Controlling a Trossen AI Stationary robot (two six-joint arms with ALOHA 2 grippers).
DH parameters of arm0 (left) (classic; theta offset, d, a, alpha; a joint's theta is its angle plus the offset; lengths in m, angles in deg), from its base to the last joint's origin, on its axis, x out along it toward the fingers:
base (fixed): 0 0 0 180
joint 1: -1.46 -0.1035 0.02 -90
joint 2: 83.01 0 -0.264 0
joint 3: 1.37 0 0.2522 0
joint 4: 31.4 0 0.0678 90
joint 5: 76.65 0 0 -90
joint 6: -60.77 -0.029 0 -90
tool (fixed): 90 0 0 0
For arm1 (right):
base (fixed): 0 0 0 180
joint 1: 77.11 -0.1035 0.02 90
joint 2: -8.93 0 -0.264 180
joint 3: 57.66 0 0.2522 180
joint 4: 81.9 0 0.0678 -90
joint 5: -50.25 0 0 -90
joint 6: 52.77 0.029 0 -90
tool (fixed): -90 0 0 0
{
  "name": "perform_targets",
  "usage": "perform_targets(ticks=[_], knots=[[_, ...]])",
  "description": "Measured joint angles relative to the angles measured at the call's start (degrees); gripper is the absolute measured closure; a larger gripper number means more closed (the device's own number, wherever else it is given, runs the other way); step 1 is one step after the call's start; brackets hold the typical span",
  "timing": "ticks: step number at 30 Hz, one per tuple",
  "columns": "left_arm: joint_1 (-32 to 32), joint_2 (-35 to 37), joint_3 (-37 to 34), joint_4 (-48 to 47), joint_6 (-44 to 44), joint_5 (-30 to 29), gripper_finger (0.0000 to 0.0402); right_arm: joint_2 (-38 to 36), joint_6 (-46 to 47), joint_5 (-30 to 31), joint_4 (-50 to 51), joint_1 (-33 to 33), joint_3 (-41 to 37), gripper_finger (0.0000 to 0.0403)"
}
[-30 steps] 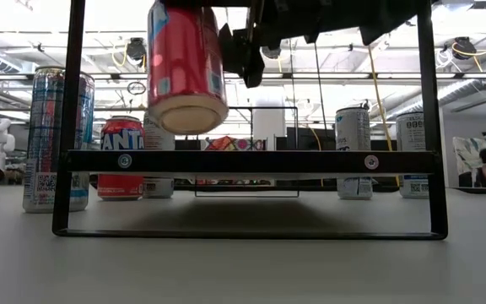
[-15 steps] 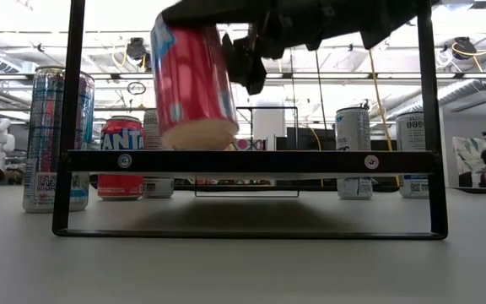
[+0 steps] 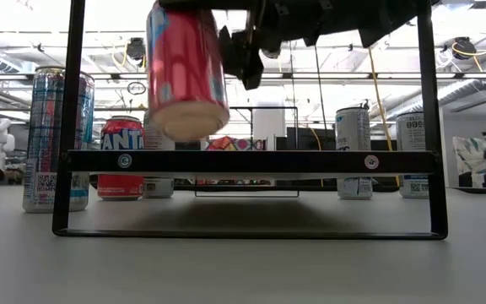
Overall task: Sort soda cans
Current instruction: Put the right red soda can on the shelf
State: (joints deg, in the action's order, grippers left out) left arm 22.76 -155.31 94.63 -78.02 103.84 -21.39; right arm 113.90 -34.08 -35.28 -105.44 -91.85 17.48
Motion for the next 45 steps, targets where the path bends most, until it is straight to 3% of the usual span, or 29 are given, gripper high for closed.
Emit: perform_targets(ticks=[22, 45], knots=[[0.11, -0.45, -0.02, -0.08, 0.09, 0.04, 0.0018, 6.48, 1.55, 1.5, -4.43, -1.44, 2.54, 0.0139], [0.11, -0.45, -0.02, -0.42, 0.02, 0.03, 0.0018, 6.43, -0.12, 0.04, -2.97, -1.27, 2.58, 0.013]])
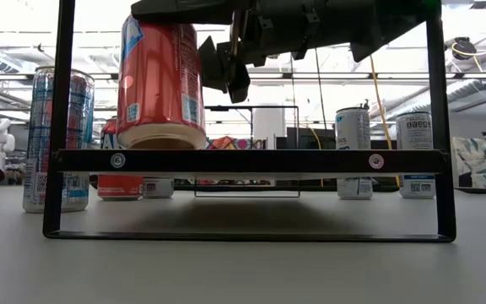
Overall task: Sort soda cans
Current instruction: Put the right red soda can on the shelf
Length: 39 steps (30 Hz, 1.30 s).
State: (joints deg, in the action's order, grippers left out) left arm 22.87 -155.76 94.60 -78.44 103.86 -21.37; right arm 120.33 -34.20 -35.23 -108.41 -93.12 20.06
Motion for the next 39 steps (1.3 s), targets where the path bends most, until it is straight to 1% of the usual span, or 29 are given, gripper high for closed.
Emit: perform_targets(ticks=[2, 6, 9, 15, 22, 29, 32, 39], knots=[[0.0, 0.0, 0.0, -0.31, -0.03, -0.06, 0.0018, 0.0, 0.04, -1.29, 0.06, 0.06, 0.0, 0.0116], [0.0, 0.0, 0.0, -0.4, -0.07, -0.38, 0.0018, 0.0, 0.24, -1.66, 0.26, 0.04, 0.0, 0.0086], [0.0, 0.0, 0.0, -0.4, -0.06, -0.42, 0.0018, 0.0, 0.26, -1.83, 0.44, 0.1, -0.02, 0.0076], [0.0, 0.0, 0.0, -1.14, -0.04, -0.46, 0.0018, -0.39, 0.26, -1.87, 0.41, 0.17, -0.07, 0.0078], [0.0, 0.0, 0.0, -3.74, 0.35, -0.48, 0.0018, -1.49, 0.3, -1.94, 2.77, 0.17, -0.07, 0.0078], [0.0, 0.0, 0.0, -11.58, 6.08, -0.04, 0.0018, -2.38, 0.27, -1.89, 4.48, 0.17, -0.09, 0.0078], [0.0, 0.0, 0.0, -13.19, 7.64, 0.62, 0.0018, -2.63, 0.3, -1.89, 5.24, 0.2, -0.1, 0.0078], [-0.02, 0.02, 0.02, -5.97, 7.09, 2.86, 0.0018, -2.91, 1.57, -1.89, 4.96, 0.22, -0.11, 0.0078]])
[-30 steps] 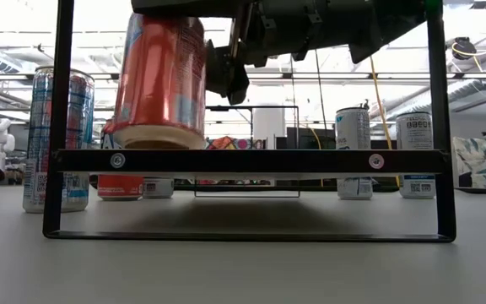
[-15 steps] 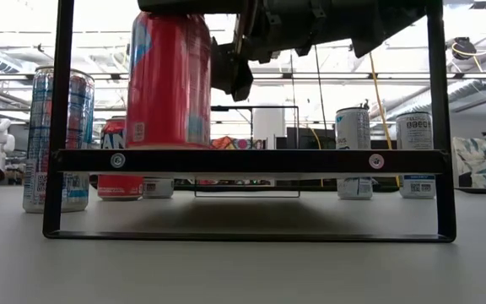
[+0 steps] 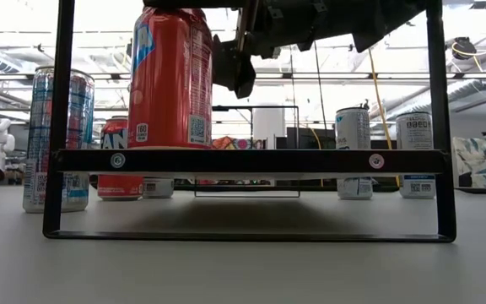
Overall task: Sort soda cans
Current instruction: Put the right red soda can on the shelf
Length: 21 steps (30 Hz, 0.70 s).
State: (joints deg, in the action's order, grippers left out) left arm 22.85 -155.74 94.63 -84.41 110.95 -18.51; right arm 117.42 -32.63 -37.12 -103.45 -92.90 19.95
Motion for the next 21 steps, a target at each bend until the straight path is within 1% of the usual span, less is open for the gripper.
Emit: perform_targets(ticks=[4, 7, 17, 21], knots=[[0.0, 0.02, 0.0, -0.51, 0.56, 1.88, 0.0018, -0.03, 0.22, 0.0, 0.05, -0.02, 0.0, 0.0078], [0.2, 0.02, 0.0, -0.55, 1.72, 2.06, 0.0018, -0.73, 0.97, 0.11, 0.92, -0.43, 0.0, 0.0078], [0.5, 0.02, 0.0, -0.73, 1.53, 1.81, 0.0018, -7.63, 1.58, 0.24, 12.35, -1.2, 0.04, 0.0078], [0.5, 0.0, 0.0, -1.89, 1.61, 1.8, 0.0018, -8.95, 1.43, 0.19, 16.97, -1.18, 0.04, 0.0078]])
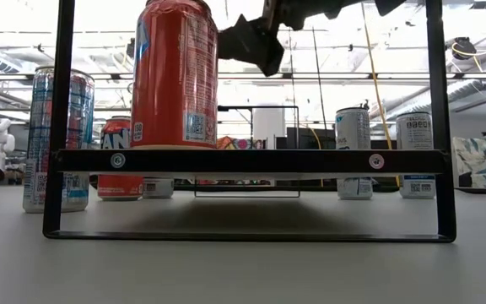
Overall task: Sort soda cans
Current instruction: Put the right red soda can on the shelf
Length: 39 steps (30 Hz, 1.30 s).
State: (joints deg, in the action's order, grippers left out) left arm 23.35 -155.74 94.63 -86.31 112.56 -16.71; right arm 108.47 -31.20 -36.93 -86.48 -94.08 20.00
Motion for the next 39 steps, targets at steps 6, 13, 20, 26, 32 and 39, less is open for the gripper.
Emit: perform_targets(ticks=[6, 13, 20, 26, 32, 39], knots=[[-0.38, 0.0, -0.01, -0.92, -0.03, -0.05, 0.0018, 0.03, 0.84, -0.1, 1.08, -0.29, 0.0, 0.0078], [-0.55, -0.02, -0.02, -1.88, 0.28, -0.03, 0.0018, -1.66, 1.75, 0.0, 4.8, -0.31, 0.0, 0.0078], [-0.55, -0.02, -0.02, -1.96, 0.32, 0.09, 0.0018, -4.59, 1.4, 0.07, 10.31, 0.2, 0.0, 0.0078], [-0.1, -0.02, -0.7, -2.93, 0.43, 0.21, 0.0018, -8.4, 1.39, -0.08, 16.53, -0.04, -0.02, 0.0078], [-0.07, -0.02, -4.98, -3.04, 0.4, -0.16, 0.0018, -10.64, 1.41, -0.08, 19.81, 0.0, 0.0, 0.0078], [0.32, -0.07, -9.34, -2.39, 4.95, 1.82, 0.0018, -9.74, 4.69, -0.09, 18.55, 0.0, -0.03, 0.0091]])
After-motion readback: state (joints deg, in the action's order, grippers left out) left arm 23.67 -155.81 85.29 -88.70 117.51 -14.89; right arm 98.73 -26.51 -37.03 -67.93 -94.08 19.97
